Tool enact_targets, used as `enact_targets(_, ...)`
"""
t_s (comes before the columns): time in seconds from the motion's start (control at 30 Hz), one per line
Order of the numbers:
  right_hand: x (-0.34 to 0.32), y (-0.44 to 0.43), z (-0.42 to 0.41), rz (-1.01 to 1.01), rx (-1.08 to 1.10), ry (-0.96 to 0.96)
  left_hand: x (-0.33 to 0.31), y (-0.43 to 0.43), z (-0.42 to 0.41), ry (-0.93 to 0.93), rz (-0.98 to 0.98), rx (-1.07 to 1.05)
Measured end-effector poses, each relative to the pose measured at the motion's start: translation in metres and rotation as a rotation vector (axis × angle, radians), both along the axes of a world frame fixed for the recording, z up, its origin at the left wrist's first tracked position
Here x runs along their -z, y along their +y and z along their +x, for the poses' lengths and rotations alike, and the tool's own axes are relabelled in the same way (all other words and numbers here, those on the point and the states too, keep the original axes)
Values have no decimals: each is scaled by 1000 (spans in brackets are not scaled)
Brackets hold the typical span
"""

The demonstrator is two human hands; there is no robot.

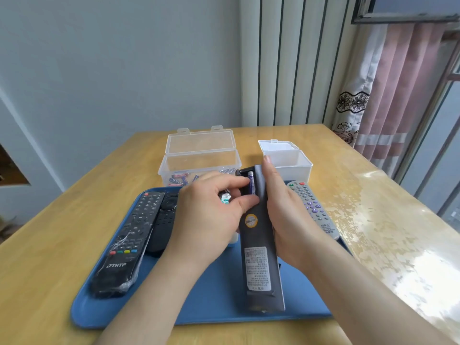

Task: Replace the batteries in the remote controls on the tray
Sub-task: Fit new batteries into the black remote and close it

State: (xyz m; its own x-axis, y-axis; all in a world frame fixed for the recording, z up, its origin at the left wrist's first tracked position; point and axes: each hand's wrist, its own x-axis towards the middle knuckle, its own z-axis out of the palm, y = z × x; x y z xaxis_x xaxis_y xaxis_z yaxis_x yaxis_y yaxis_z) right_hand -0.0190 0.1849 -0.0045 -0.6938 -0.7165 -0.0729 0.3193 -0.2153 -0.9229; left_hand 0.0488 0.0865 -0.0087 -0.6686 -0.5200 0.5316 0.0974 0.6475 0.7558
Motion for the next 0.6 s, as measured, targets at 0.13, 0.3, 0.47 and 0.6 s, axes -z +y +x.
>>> enact_targets(0.13, -2, -2, 8, 26, -44, 82, -3, -9, 0, -22, 492, 141)
enact_targets(0.3, -3, -3, 8, 59, -69, 107, -4, -8, 1, -17, 730, 264)
enact_targets(0.47, -5, -3, 5, 22, -79, 62, -6, -7, 2, 3, 620, 268)
enact_targets(0.6, -4, -3, 2, 1, -73, -44, -5, -2, 3, 71, 135, 80)
